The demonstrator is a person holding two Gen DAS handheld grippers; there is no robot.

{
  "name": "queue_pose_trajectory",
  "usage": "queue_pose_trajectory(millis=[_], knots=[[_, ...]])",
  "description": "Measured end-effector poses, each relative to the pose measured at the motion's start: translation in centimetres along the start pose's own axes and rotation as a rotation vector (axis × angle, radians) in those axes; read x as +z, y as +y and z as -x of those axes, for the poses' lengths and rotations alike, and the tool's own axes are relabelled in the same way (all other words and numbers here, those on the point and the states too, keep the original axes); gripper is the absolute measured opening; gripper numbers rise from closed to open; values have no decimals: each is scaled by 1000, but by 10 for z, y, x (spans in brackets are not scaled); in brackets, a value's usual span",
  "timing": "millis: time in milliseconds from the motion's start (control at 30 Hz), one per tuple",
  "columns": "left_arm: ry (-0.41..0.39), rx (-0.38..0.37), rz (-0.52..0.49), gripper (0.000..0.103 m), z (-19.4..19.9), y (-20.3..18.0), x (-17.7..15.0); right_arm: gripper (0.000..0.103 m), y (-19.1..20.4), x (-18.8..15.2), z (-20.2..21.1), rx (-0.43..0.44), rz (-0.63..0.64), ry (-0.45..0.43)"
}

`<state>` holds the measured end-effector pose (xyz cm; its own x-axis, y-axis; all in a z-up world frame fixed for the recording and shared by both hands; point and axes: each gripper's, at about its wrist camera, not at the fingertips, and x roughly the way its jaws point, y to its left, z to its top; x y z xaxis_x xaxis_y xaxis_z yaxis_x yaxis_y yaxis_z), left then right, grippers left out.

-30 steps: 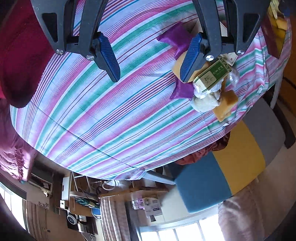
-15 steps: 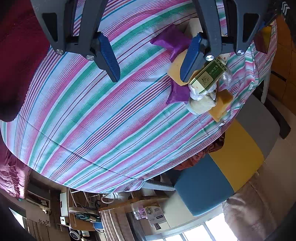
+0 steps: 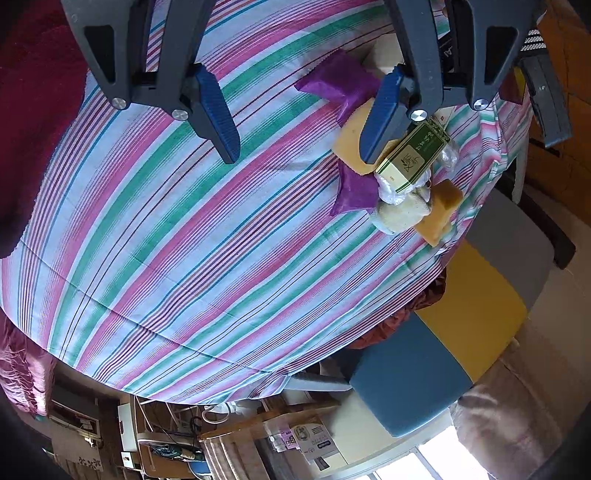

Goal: Organize objects
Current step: 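Grasp the white printed box with the left gripper while the right grasps a purple packet, then lower the white box into the gold tray and open the left gripper while the right carries the packet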

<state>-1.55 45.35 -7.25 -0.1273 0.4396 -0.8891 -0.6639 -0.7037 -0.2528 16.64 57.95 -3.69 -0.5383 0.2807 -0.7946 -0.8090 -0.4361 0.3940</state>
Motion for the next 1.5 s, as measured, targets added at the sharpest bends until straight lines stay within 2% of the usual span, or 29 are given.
queue_pose_trajectory(millis=[67,167,367,533,600,667,967,1000,1033,1067,1133,1233,1500], knots=[[-3,-19,-7,70,6,10,-4,68,0,0,-2,1,-2,6],[-30,4,-59,55,17,23,-12,68,-1,-1,-5,6,-6,26],[-56,23,-122,52,37,44,-37,68,12,-8,-20,47,47,115],[-95,56,-170,52,48,54,-60,70,42,-23,-35,103,194,217],[-97,64,-178,52,46,56,-63,76,54,-32,-39,70,270,238],[-93,57,-165,52,45,61,-62,77,61,-38,-42,0,332,235],[-72,52,-124,53,37,69,-62,76,56,-41,-58,-78,387,275],[-75,54,-122,53,37,70,-63,68,58,-42,-58,-80,402,271],[-76,57,-123,53,37,70,-63,39,60,-43,-58,-88,422,267],[-77,55,-122,52,39,70,-64,33,62,-45,-59,-96,440,272],[-91,42,-117,52,45,73,-68,33,68,-49,-58,-67,476,285],[-113,30,-115,52,58,77,-74,33,79,-59,-58,21,525,330],[-190,-4,-80,52,102,93,-86,33,89,-68,-57,106,585,373]])
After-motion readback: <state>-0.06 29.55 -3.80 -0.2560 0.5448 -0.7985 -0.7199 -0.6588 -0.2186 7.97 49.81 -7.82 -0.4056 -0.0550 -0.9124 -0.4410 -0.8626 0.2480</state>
